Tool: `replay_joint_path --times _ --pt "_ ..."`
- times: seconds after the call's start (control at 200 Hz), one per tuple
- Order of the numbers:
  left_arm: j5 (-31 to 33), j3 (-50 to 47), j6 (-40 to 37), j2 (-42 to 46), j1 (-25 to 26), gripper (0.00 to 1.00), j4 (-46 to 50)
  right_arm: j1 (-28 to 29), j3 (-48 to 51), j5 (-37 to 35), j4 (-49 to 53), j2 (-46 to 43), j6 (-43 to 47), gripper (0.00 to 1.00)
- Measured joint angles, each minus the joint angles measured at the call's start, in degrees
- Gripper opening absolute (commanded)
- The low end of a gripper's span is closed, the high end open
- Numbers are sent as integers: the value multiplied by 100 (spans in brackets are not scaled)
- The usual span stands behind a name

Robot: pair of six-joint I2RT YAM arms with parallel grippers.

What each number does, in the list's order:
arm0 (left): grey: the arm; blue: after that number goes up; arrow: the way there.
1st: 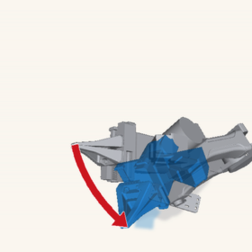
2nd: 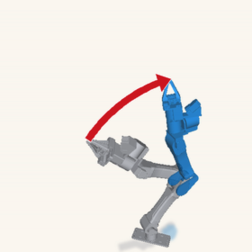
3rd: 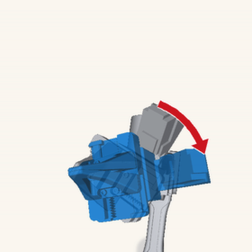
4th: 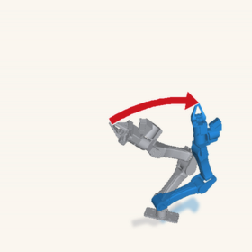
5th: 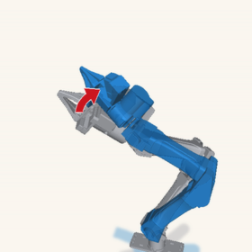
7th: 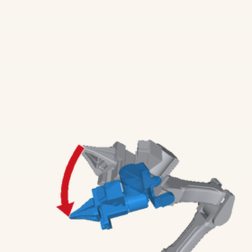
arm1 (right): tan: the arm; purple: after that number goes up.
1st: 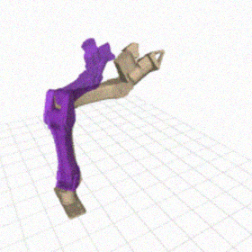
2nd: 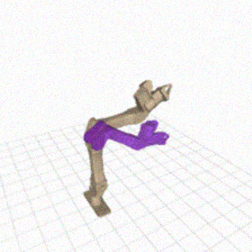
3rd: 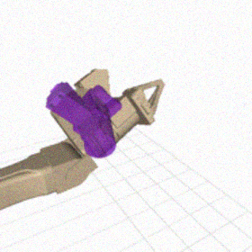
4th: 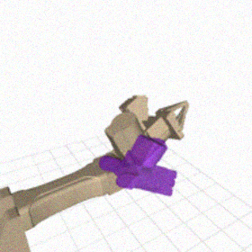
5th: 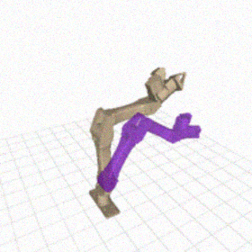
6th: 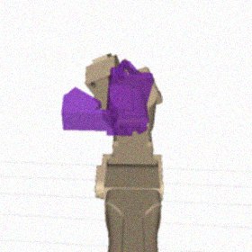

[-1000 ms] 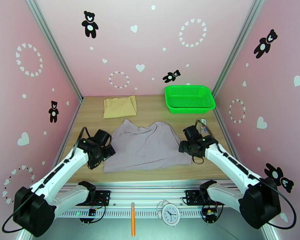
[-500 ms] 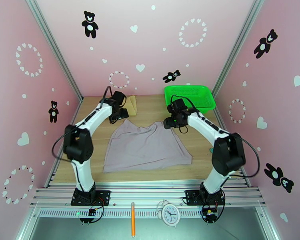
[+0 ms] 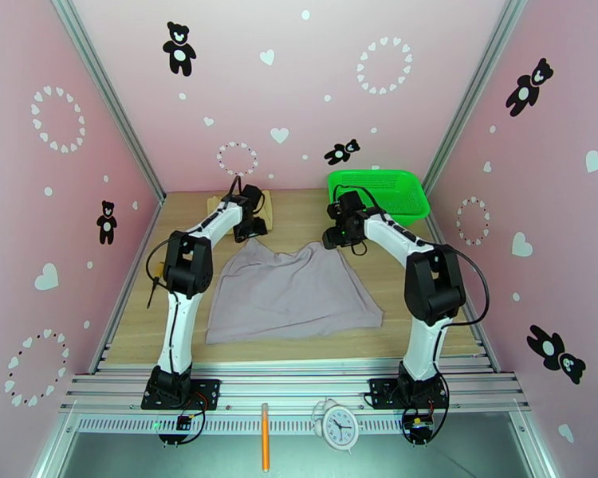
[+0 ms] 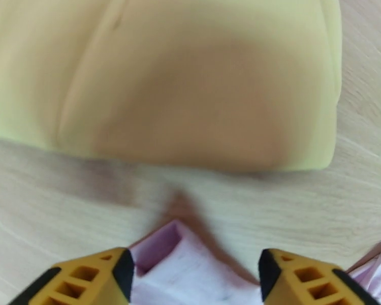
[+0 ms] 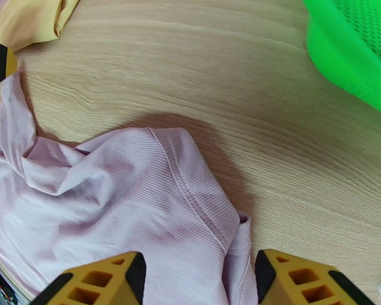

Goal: Fold and stack the mixed laundry pile

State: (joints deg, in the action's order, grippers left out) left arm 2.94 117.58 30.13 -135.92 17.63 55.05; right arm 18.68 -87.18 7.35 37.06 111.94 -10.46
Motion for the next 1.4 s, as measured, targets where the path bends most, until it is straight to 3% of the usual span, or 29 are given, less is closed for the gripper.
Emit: replay_joint_path --times 0.11,0.325,0.691,1.131,1.401 --pt "52 59 -63 -190 -9 0 72 -7 -74 24 22 212 57 61" --pt "295 -168 -101 -103 -37 0 127 -7 -282 136 33 573 59 58" --pt "887 -1082 -101 828 -79 0 157 -4 -1379 297 160 1300 208 54" --pt "1663 -1189 -98 1362 -330 0 308 -7 -566 278 153 1147 151 54" --pt "1729 -1429 -96 1578 -330 0 299 -4 -155 522 42 737 -17 14"
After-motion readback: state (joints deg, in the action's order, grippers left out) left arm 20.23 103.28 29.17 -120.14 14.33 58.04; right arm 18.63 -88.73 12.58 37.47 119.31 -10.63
